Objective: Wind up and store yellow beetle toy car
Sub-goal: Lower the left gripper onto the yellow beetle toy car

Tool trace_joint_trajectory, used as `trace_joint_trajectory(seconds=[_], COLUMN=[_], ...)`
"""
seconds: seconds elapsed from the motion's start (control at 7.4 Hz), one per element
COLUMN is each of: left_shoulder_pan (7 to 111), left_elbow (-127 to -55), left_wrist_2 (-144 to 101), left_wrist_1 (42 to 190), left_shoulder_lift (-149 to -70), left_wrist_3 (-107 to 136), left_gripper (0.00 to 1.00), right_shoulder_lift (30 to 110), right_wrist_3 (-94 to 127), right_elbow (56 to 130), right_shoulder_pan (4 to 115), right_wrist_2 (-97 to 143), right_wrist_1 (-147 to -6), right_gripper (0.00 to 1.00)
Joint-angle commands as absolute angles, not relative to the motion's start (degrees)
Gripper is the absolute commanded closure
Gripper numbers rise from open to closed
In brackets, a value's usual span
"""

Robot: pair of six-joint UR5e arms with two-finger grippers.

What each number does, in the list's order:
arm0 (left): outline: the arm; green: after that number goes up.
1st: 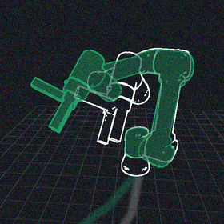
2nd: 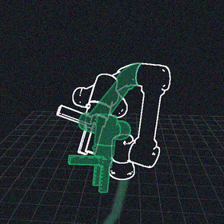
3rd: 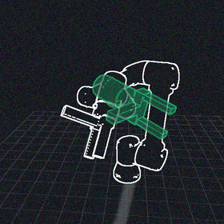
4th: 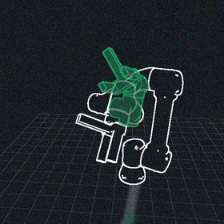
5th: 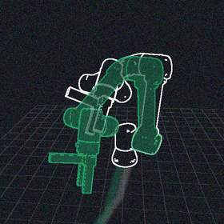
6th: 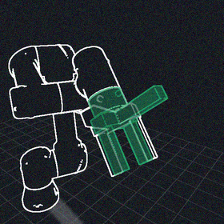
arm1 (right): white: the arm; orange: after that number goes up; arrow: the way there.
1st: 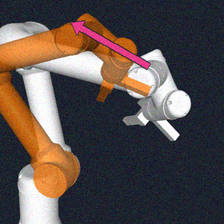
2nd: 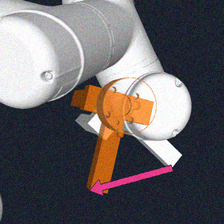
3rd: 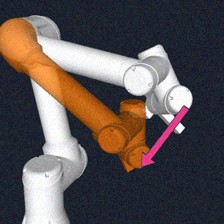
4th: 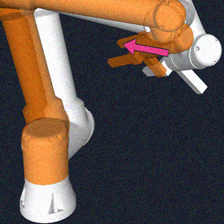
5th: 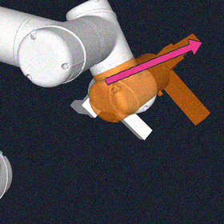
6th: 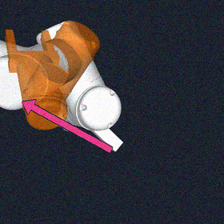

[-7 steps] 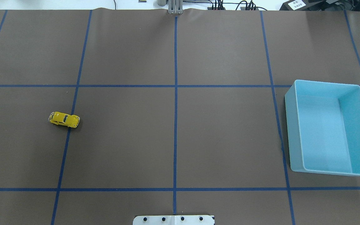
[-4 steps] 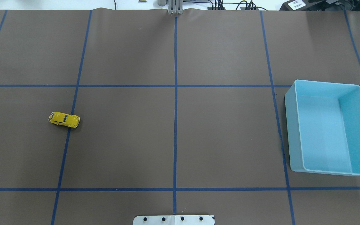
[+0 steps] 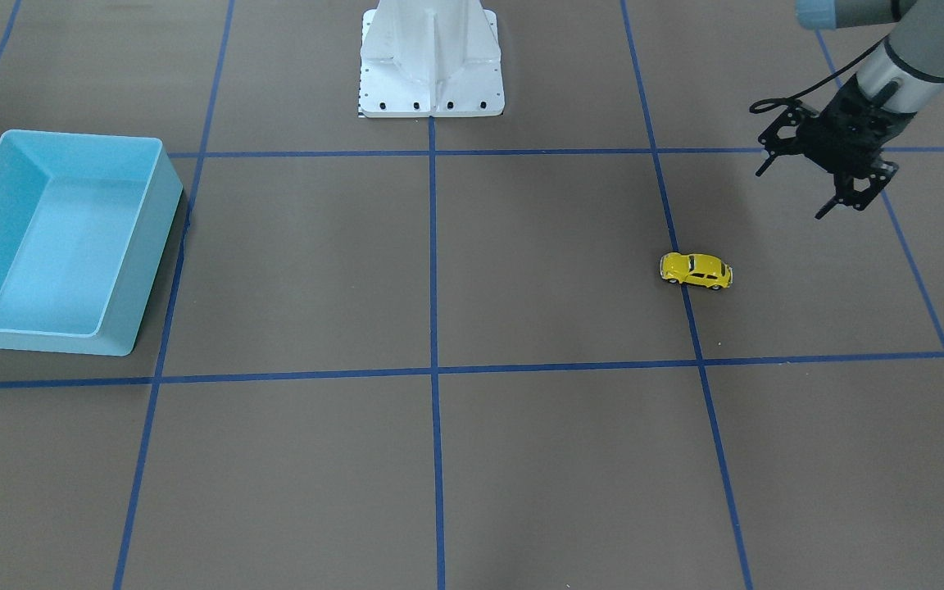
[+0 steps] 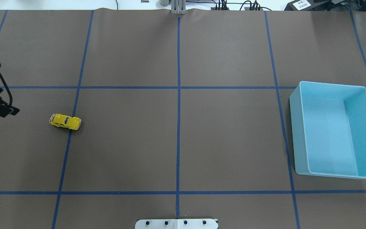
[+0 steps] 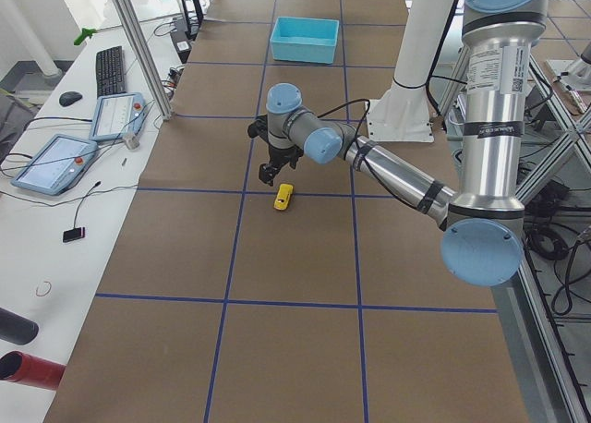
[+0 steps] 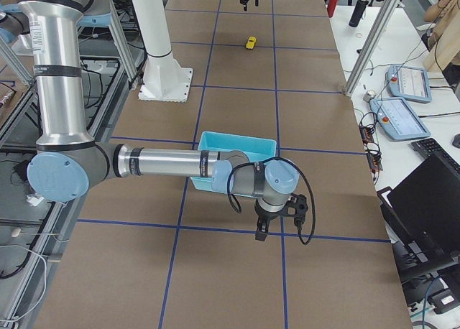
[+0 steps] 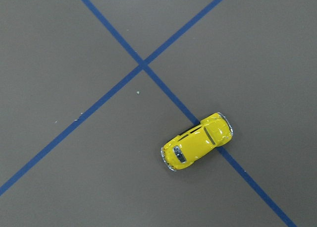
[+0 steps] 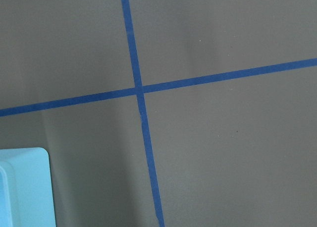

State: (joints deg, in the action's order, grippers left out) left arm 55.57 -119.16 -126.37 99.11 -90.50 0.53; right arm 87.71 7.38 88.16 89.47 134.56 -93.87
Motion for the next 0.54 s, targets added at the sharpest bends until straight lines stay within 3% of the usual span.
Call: trace_joint_trajectory(seconds=[0.0,0.41], left_shoulder_pan=[48.29,43.51], left_elbow=[-118.74,-116.30], left_wrist_2=[-123.32,-119.00], left_wrist_1=[99.67,104.20], left_shoulder_lift=[-92.19,-93.08], left_wrist_3=[-4.96,-11.33], left_gripper=[0.00,0.00], right_shoulder_lift=[87.71,87.71], right_wrist_3=[7.38,7.38], right_elbow=[88.15,88.15], right_shoulder_pan=[89.47,89.47], right_wrist_2=[134.56,134.56], right_wrist_1=[-93.87,-93.87], right_gripper=[0.00,0.00])
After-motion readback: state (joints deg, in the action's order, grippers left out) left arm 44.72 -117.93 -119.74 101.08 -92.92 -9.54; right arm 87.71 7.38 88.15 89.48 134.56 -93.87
